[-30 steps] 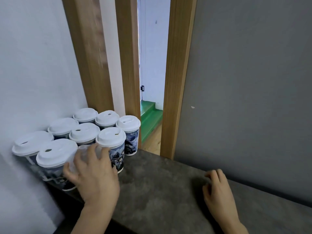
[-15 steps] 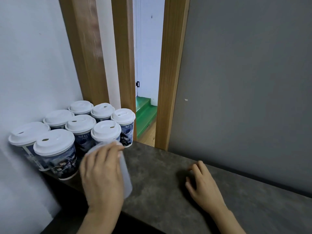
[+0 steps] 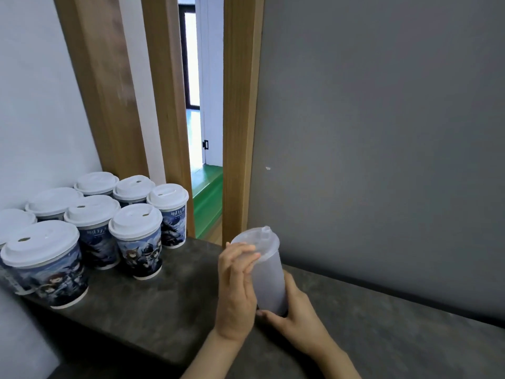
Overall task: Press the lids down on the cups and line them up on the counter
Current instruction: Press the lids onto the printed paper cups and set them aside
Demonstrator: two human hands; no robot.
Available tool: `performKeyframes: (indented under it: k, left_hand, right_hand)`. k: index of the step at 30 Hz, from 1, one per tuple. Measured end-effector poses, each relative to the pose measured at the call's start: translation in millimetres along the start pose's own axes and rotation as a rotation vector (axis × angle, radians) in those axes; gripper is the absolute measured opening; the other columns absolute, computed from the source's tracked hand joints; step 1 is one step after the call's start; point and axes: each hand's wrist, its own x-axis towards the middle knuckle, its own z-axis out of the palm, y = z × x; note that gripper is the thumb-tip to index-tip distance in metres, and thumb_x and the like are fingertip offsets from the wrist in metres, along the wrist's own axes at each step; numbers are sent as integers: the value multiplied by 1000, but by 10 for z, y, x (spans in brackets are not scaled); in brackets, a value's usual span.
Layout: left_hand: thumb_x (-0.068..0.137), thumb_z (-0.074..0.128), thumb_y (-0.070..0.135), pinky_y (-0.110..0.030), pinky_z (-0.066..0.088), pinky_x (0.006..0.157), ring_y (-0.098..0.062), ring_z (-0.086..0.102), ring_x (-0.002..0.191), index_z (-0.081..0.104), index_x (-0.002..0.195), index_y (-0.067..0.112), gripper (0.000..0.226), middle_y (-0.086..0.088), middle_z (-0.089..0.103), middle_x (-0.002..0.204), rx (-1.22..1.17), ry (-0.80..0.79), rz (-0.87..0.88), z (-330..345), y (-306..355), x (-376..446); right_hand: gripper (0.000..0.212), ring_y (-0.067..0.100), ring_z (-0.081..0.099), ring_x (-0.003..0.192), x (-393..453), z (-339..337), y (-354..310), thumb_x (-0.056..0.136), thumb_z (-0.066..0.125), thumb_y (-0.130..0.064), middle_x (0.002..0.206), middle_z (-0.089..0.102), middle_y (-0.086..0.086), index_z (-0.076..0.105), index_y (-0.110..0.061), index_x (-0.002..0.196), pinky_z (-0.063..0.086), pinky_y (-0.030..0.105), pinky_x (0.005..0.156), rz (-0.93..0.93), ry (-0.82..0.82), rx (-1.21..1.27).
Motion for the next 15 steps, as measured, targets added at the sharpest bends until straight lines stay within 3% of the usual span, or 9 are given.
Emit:
performKeyframes:
  k: [3, 5, 7, 10, 12, 15]
  left_hand:
    - [102, 36, 15, -39, 45, 99, -7, 46, 125, 43, 136, 17, 35, 6, 40, 131, 36, 61, -143, 13, -98, -105]
    - [99, 38, 16, -39, 48, 96, -3, 45, 125, 37, 143, 20, 44, 7, 36, 133, 56, 17, -237, 6, -128, -122]
    - [98, 42, 21, -37, 51, 94, -4, 45, 125, 32, 147, 26, 51, 11, 32, 135, 81, -85, -236, 16, -106, -131]
    - [98, 48, 27, -18, 45, 99, 2, 40, 129, 30, 148, 29, 53, 17, 31, 138, 110, -162, -177, 9, -86, -133]
    - [99, 53, 21, -11, 40, 102, 7, 38, 133, 35, 143, 31, 50, 14, 39, 139, 123, -148, -195, 0, -101, -121]
    - [91, 56, 5, -12, 37, 104, 0, 42, 130, 41, 136, 34, 56, 4, 47, 139, 165, -102, -262, -15, -106, -110]
  right_hand:
    - [80, -13, 44, 123, -6, -53, 51, 72, 82, -50, 132, 43, -35, 34, -50, 135, 40, 8, 96, -1, 139, 7]
    - [84, -10, 42, 122, -5, -72, 66, 71, 85, -35, 130, 42, -26, 34, -48, 137, 40, 11, 92, -9, 263, -15]
    - [85, -8, 42, 120, -1, -88, 93, 70, 86, -21, 128, 42, -19, 37, -50, 133, 42, 16, 91, -8, 365, 8]
    - [87, -8, 43, 118, 3, -117, 113, 67, 89, -9, 128, 42, -15, 42, -51, 128, 45, 21, 93, -1, 414, 74]
    - [85, -8, 45, 118, -7, -139, 101, 64, 91, -20, 127, 45, -19, 45, -49, 128, 45, 17, 91, 13, 384, 159]
    - [88, -6, 54, 113, -25, -172, 54, 55, 84, -57, 127, 50, -21, 45, -46, 133, 52, 16, 84, 143, 319, 392]
